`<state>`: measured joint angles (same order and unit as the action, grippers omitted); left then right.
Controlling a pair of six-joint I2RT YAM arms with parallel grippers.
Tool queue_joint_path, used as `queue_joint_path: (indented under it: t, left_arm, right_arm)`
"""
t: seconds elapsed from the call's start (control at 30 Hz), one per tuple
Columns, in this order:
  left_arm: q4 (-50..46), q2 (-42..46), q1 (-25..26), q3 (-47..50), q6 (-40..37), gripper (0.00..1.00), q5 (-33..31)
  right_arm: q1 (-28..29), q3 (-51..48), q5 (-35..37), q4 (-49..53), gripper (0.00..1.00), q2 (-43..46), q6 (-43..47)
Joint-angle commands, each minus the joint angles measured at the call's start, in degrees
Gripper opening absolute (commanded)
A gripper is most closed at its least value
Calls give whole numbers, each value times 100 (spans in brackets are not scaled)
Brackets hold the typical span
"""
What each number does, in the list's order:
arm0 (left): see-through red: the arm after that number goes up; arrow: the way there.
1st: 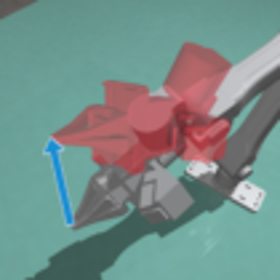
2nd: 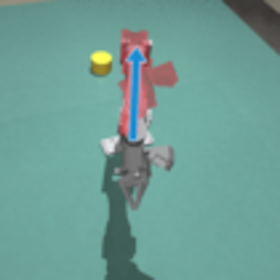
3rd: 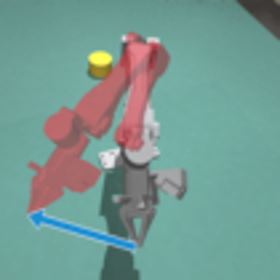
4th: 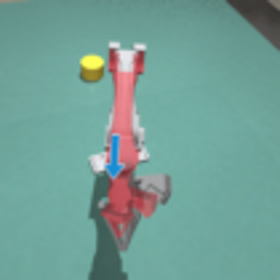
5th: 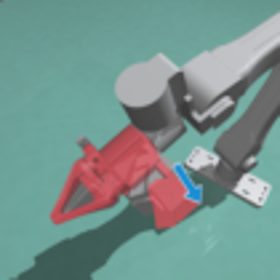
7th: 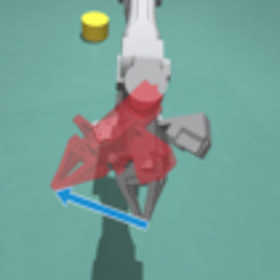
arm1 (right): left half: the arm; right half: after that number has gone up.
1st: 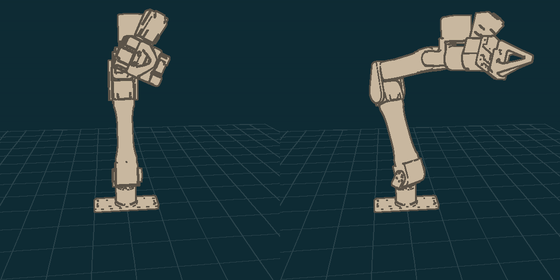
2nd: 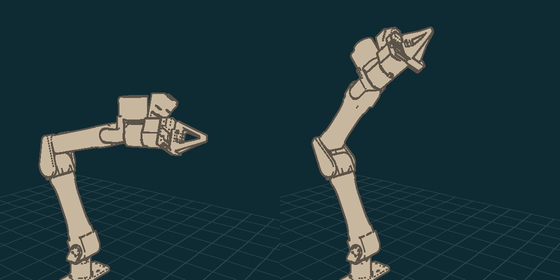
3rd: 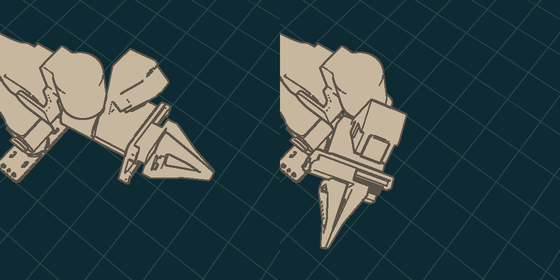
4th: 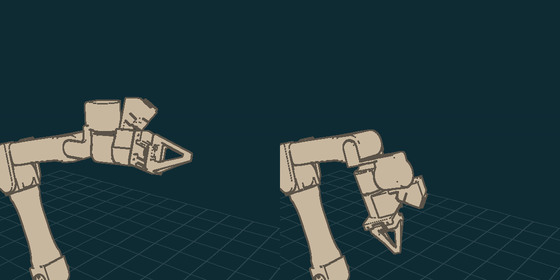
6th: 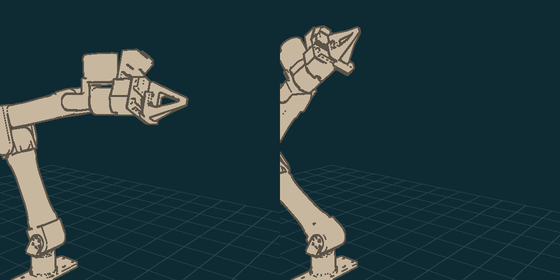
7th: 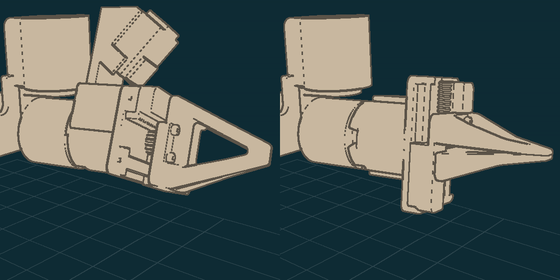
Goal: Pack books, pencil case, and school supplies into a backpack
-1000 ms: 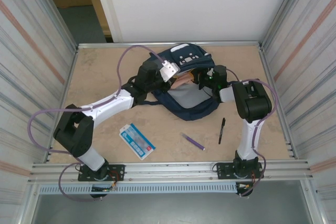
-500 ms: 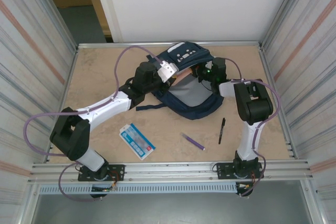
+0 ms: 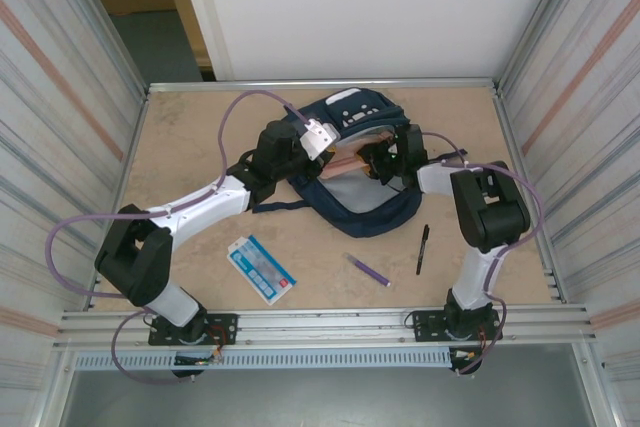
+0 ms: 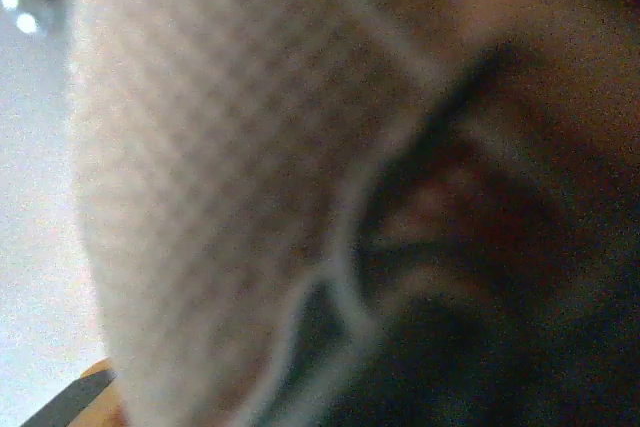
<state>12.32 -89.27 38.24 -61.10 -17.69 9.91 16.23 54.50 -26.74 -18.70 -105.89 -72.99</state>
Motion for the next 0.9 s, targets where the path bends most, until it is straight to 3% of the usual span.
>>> queue_joint_path:
  t: [0.0,0.07,0.17,0.37,0.47,0.6,0.7,0.87]
  left_arm:
    - [878,372,44,-92,139,0,380]
    - [875,359,43,-104,145,0,412]
    - [987,316,43,-91,251,0,436]
    - [1037,218,50,-184,467,0,617]
    - [894,241,52,-245,359,0,941]
    - [1057,166,52,-225,464,0,959]
    - [961,138,44,-244,452,0,795]
    - [652,104,40,-254,490,0,-5]
  right_arm:
    - [-42,-114,128,586,30,227,124]
    - [1,-138,34,405,28,171,28]
    - [46,-322,64,-790,0,17,-501]
    - [72,481,260,-1851,0,-757,-472]
    - [156,846,476,-1809,0,-1004,-230]
    - [142,1720,372,-798,16,-1602,145]
    - [91,1622,484,-193,30,-1425,294]
    - [-163,1014,169,254,38,-749,510]
